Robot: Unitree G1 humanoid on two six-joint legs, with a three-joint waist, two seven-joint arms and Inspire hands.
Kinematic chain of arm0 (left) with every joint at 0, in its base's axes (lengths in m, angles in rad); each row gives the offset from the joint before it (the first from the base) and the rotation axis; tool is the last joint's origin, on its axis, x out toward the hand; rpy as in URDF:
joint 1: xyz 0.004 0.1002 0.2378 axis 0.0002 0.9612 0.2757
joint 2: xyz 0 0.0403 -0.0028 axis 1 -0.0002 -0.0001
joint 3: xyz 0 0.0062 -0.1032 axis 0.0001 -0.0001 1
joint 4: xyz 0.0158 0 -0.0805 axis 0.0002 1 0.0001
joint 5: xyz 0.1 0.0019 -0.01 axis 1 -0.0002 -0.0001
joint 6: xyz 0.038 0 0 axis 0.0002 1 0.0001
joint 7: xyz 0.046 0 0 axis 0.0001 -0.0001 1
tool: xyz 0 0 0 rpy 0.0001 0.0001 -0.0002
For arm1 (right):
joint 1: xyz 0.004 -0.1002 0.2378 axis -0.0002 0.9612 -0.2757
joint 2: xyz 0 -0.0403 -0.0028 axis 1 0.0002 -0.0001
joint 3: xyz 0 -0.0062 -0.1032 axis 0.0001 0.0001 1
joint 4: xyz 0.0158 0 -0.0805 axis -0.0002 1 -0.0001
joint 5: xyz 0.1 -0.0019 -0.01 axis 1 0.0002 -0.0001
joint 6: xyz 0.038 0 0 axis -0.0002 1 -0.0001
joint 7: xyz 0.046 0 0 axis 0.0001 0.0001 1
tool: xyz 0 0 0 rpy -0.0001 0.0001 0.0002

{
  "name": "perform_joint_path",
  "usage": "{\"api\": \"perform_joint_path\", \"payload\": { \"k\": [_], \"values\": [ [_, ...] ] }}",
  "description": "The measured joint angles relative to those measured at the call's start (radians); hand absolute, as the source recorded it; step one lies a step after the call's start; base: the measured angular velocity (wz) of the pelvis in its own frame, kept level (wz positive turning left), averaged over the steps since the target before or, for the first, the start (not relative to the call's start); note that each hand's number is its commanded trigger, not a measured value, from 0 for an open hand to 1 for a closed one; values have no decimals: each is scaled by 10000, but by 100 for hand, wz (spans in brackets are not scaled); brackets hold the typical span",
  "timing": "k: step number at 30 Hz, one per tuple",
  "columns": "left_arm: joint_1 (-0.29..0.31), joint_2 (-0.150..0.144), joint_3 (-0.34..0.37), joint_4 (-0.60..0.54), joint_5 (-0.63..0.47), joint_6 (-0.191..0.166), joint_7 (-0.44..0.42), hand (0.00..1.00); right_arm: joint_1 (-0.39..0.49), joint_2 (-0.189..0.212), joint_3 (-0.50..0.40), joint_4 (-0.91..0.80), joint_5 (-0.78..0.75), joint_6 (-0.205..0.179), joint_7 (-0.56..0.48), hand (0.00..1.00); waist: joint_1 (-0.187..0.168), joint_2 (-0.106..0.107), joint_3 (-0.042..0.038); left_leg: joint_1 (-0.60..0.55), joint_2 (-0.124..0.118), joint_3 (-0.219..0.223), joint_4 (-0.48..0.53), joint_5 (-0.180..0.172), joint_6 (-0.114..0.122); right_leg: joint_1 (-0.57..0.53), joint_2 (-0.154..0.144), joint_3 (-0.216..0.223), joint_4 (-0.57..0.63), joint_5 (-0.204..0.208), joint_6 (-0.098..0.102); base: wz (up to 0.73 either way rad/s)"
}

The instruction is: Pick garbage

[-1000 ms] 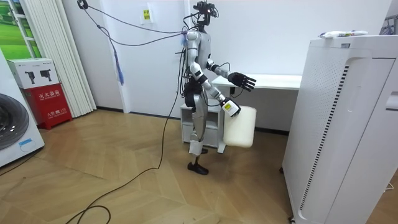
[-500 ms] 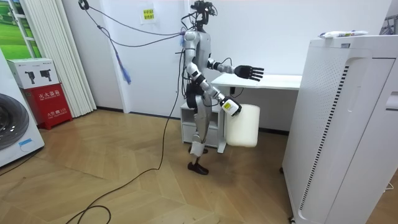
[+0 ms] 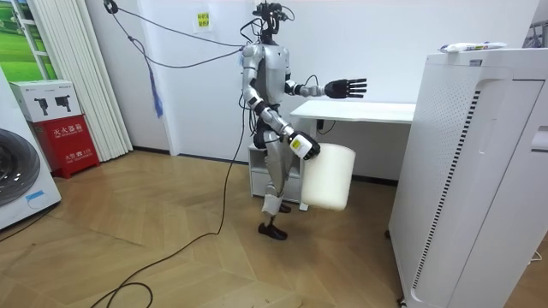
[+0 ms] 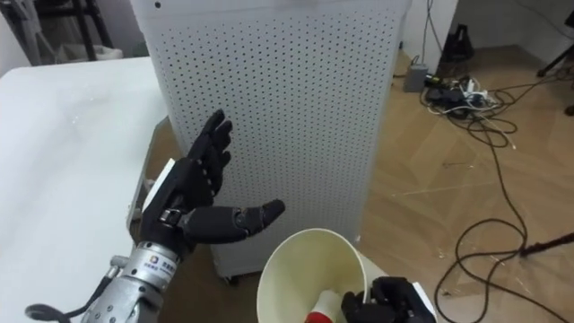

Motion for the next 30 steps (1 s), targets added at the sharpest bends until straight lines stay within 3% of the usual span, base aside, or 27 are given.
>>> {"api": "perform_joint_path", "payload": {
  "k": [2, 6, 8, 11, 14, 19, 27, 30],
  "values": [
    [10, 165, 15, 5, 4, 1, 149, 0, 38, 4, -3, 0, 61, 0, -41, 100, -45, 2, 5, -1, -82, 22, -66, 5, 97, -21, -12, 72, -115, 104, 82, -11],
    [-22, 223, 51, 5, 222, -7, 183, 0, 39, 36, -9, -9, -3, 0, -34, 100, -99, 77, 31, 4, -179, 350, -63, -79, 283, -105, -30, 332, -149, 183, 249, -23],
    [-17, 260, 189, 2, 480, -15, 144, 0, 75, 66, -9, -247, -5, 0, -28, 100, 216, 100, 39, 4, -200, 952, -87, -130, 371, -396, -7, 563, -88, 329, 332, -66],
    [-5, 269, 539, -35, 932, -15, 285, 0, 83, 119, -6, -430, -15, 0, 82, 100, 368, 101, 42, 34, -200, 1335, -198, -185, 455, -557, -78, 254, -145, 538, 367, -56],
    [-5, 293, 807, -243, 1034, -42, 435, 0, 80, 124, 14, -466, 61, 0, 102, 100, 487, 98, 41, 261, -202, 1589, -451, -193, 465, -542, -59, 214, -288, 670, 367, -36],
    [-6, 329, 1101, -468, 1001, -291, 736, 0, 80, 127, 87, -468, 59, 0, 68, 100, 485, 77, 49, 383, -202, 1609, -665, -193, 467, -559, -40, 88, -360, 679, 357, -13],
    [237, 375, 1211, -610, 906, -303, 861, 0, 78, 106, 77, -468, 52, -1, 340, 100, 660, 45, 54, 526, -49, 1582, -692, -190, 460, -478, -86, -947, -566, 775, 157, -13],
    [258, 425, 1214, -596, 901, -302, 987, 0, 80, 185, 99, -468, -20, 0, 408, 100, 707, -58, 128, 513, 62, 1586, -132, -271, 332, -357, -177, -1532, -379, 627, -65, -10]
  ]
}}
